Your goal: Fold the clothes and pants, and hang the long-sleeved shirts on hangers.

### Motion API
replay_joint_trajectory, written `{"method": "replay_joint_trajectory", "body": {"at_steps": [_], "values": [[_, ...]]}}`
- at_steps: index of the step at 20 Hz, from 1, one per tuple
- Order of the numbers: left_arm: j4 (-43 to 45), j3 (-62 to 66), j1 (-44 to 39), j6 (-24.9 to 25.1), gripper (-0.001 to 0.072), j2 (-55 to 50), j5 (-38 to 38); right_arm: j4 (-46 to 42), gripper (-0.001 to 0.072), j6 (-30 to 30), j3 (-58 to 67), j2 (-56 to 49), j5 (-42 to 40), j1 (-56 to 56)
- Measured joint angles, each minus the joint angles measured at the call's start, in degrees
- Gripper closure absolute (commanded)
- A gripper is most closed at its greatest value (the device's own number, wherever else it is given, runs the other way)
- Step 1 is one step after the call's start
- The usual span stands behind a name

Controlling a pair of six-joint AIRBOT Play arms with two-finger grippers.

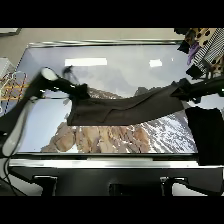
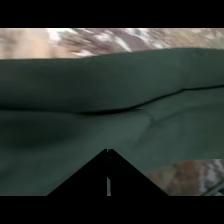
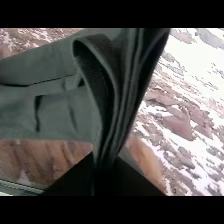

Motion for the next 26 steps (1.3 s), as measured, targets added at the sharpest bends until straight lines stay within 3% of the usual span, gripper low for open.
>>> {"method": "replay_joint_trajectory", "body": {"at_steps": [7, 13, 21, 26], "values": [[-15.98, -1.33, -16.74, -0.07, 0.0694, -8.68, 14.75, -0.81, 0.0682, 6.78, 8.22, 3.23, 5.22, 0.0], [-24.02, -0.09, -24.35, -0.07, 0.0695, -13.64, 22.36, -0.98, 0.0682, 9.6, 13.57, 3.82, 8.22, 0.0], [-27.04, 7.39, -28.83, -0.48, 0.0695, -20.7, 23.78, -1.11, 0.0682, 10.12, 15.21, 4.37, 10.14, 0.0], [-25.42, 8.41, -24.44, -0.2, 0.0695, -17.66, 16.98, -1.6, 0.0682, 8.39, 15.3, 4.39, 10.16, 0.55]]}}
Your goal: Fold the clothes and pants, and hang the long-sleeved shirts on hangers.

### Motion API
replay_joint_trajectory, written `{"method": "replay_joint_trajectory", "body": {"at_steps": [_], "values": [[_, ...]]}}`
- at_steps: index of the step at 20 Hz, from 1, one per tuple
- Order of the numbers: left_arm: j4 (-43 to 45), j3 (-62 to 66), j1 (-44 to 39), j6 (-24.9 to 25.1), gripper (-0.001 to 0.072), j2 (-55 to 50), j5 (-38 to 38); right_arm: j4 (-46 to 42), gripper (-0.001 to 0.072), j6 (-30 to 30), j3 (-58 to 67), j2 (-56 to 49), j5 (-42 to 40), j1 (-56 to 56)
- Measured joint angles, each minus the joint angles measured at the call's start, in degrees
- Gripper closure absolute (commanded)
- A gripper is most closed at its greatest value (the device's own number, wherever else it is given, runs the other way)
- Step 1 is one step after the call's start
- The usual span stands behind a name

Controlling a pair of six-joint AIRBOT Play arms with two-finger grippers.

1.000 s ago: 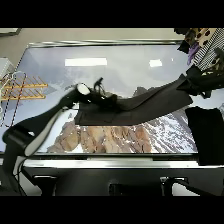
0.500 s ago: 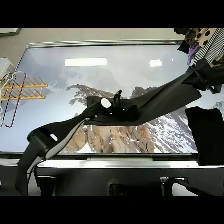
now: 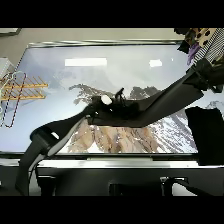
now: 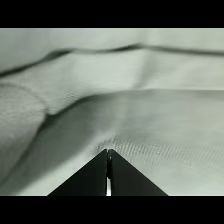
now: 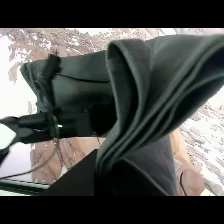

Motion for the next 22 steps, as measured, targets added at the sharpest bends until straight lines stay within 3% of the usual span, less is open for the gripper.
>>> {"method": "replay_joint_trajectory", "body": {"at_steps": [4, 12, 17, 22], "values": [[8.33, 0.17, 9.16, 0.35, 0.0695, 8.48, -8.04, -0.24, 0.0682, -1.14, -0.04, -0.55, -1.81, 5.62], [18.47, 0.2, 34.91, 0.37, 0.0694, 27.1, -24.5, -1.44, 0.0682, 4.26, -0.04, -8.35, -14.25, 28.04], [19.34, 0.22, 46.86, 0.37, 0.0693, 32.54, -28.7, -2.49, 0.0682, 7.52, -0.07, -16.04, -22.75, 38.56], [19.61, 0.2, 52.24, 0.37, 0.0693, 33.68, -30.62, -2.78, 0.0682, 9.22, -0.07, -22.99, -28.5, 43.3]]}}
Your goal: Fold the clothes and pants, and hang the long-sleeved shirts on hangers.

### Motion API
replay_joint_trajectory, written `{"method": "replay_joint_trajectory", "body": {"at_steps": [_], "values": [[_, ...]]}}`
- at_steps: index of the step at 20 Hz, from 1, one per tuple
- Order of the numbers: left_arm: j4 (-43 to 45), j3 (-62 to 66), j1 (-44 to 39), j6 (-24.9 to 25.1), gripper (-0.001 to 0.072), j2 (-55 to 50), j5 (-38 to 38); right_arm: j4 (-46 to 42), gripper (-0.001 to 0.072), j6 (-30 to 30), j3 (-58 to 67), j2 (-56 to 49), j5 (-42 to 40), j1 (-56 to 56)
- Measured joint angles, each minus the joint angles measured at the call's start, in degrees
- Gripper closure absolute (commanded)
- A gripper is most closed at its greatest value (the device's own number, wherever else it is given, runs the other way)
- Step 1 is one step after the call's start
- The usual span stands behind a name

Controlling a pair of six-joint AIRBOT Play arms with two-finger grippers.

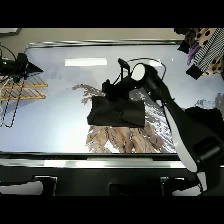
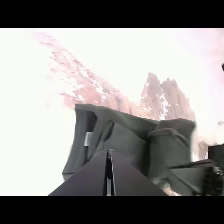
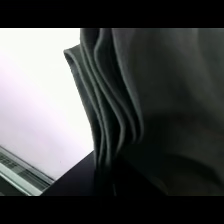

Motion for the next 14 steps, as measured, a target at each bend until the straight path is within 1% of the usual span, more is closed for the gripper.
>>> {"method": "replay_joint_trajectory", "body": {"at_steps": [3, 7, 8, 9, 11, 13, 14], "values": [[0.02, 0.0, 0.94, 0.04, 0.0693, 0.2, -0.39, 0.02, 0.0682, 0.72, 0.0, -2.91, -2.82, 1.11], [0.04, 0.02, 1.36, 0.15, 0.0692, 0.28, -0.57, 0.07, 0.0671, 1.81, 0.0, -4.96, -4.0, 1.86], [0.04, 0.0, 1.44, 0.17, 0.0692, 0.31, -0.59, 0.09, 0.0586, 1.95, 0.0, -5.22, -4.0, 2.16], [0.07, 0.0, 1.46, 0.17, 0.0692, 0.28, -0.59, 0.17, 0.0482, 2.03, 0.0, -5.42, -3.98, 2.56], [0.07, 0.0, 1.49, 0.17, 0.0692, 0.28, -0.61, 0.2, 0.038, 2.14, 0.0, -5.77, -3.72, 3.52], [0.07, 0.0, 1.49, 0.17, 0.0692, 0.28, -0.66, 0.24, 0.024, 2.38, 0.0, -5.92, -2.86, 4.31], [0.09, 0.0, 1.49, 0.2, 0.0693, 0.28, -0.66, 0.44, 0.0213, 2.47, 0.0, -5.92, -2.23, 4.52]]}}
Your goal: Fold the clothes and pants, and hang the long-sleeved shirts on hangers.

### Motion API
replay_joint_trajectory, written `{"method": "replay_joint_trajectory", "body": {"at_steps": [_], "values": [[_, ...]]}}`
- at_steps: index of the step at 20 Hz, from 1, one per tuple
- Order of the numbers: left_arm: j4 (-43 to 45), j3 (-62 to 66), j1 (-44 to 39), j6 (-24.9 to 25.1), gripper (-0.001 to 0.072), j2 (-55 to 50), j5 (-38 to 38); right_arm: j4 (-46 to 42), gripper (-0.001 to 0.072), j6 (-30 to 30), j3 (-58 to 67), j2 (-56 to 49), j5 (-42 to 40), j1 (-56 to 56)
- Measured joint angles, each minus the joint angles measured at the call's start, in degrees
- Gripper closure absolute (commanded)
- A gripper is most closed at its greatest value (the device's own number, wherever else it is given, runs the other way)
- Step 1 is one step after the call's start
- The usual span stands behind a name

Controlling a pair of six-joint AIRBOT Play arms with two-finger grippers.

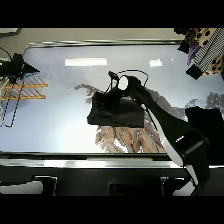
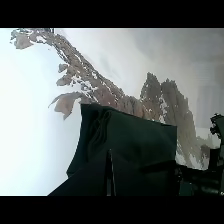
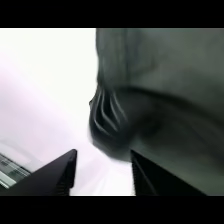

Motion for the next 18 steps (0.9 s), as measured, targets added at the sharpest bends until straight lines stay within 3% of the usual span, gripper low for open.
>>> {"method": "replay_joint_trajectory", "body": {"at_steps": [4, 6, 9, 14, 18], "values": [[-0.02, 0.0, 0.0, -0.02, 0.0692, 0.0, 0.0, -0.02, 0.0207, 0.07, 0.0, 1.9, 2.84, 0.31], [-0.02, 0.0, 0.02, -0.04, 0.0692, 0.0, -0.02, -0.68, 0.014, -0.48, 0.02, 4.39, 4.52, -1.09], [-0.02, 0.02, 0.0, -0.11, 0.0692, 0.02, -0.04, -1.31, 0.014, -2.62, 0.02, 8.74, 8.48, -7.54], [-0.02, 0.0, 0.04, -0.11, 0.0692, 0.02, -0.07, -0.59, 0.0141, -10.54, -1.51, 12.81, 16.48, -25.83], [-0.02, 0.0, 0.02, 0.5, 0.0692, 0.02, -0.07, 5.51, 0.0144, -18.91, -10.82, 13.49, 17.55, -37.86]]}}
